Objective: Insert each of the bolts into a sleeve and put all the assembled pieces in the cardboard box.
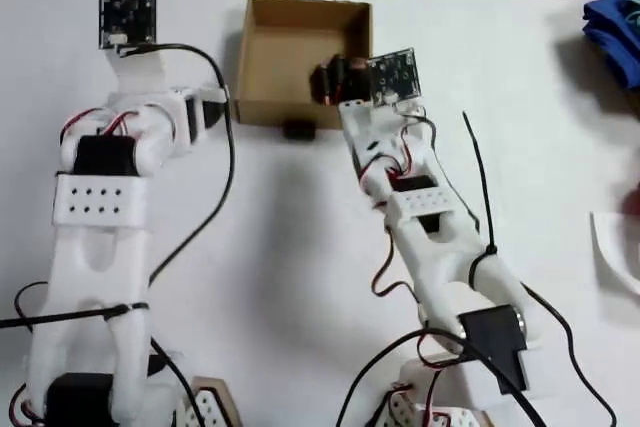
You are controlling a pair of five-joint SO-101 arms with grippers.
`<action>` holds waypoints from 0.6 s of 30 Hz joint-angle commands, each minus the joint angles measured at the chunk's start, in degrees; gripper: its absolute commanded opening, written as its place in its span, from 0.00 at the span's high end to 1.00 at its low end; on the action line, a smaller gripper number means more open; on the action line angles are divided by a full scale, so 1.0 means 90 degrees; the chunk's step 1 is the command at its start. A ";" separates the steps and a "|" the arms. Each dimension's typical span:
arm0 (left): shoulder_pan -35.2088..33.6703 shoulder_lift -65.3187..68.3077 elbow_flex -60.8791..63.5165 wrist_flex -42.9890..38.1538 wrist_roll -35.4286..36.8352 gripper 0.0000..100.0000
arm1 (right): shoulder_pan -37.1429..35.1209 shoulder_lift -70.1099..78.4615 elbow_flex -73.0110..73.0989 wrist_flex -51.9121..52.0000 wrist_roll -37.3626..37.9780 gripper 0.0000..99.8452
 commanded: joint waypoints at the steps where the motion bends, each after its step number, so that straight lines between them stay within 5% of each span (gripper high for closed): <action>1: -0.0098 -0.0059 -0.0054 0.0244 -0.0029 0.75 | -0.0161 -0.0669 -0.0449 0.0239 -0.0342 0.98; 9: -0.0098 -0.0059 -0.0103 0.0713 -0.0039 0.75 | -0.0571 -0.0581 -0.0987 0.0913 -0.0567 0.98; 18: -0.0537 -0.0010 -0.0054 0.0811 -0.0039 0.75 | -0.0542 0.1578 -0.4327 0.2779 -0.0557 0.98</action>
